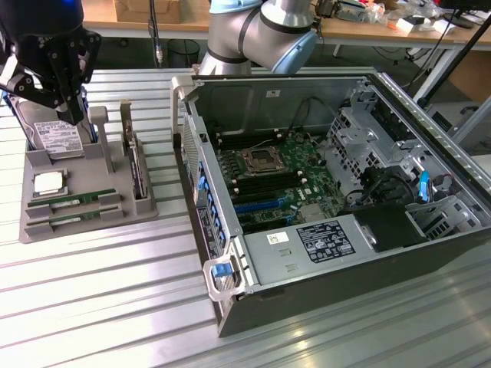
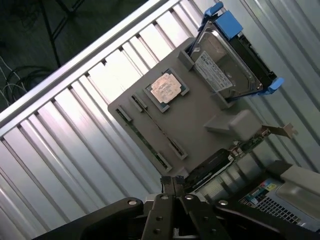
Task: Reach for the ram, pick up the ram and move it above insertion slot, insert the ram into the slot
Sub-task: 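Pick up the ram and move it above insertion slot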
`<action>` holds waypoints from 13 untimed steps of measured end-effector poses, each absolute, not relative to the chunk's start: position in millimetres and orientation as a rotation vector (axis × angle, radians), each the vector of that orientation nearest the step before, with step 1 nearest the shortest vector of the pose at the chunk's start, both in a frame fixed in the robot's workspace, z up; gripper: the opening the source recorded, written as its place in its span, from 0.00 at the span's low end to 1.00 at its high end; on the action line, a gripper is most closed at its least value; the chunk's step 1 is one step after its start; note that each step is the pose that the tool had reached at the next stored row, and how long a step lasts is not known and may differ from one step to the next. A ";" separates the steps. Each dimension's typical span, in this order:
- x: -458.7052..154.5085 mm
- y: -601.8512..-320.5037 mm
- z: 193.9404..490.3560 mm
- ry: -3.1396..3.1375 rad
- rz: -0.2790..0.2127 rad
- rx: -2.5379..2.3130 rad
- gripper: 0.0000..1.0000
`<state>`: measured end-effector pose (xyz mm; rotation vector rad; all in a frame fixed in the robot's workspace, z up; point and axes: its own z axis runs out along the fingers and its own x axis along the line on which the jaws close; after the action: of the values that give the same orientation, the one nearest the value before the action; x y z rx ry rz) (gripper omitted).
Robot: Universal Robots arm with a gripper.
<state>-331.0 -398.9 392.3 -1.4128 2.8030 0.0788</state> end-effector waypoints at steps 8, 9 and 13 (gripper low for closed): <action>-331.0 -398.9 392.3 2.733 0.079 -1.549 0.11; -331.0 -398.9 392.3 2.721 0.079 -1.571 0.11; -331.0 -398.9 392.3 2.668 0.079 -1.662 0.11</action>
<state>-331.0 -398.9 392.3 -1.6617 2.6683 0.0788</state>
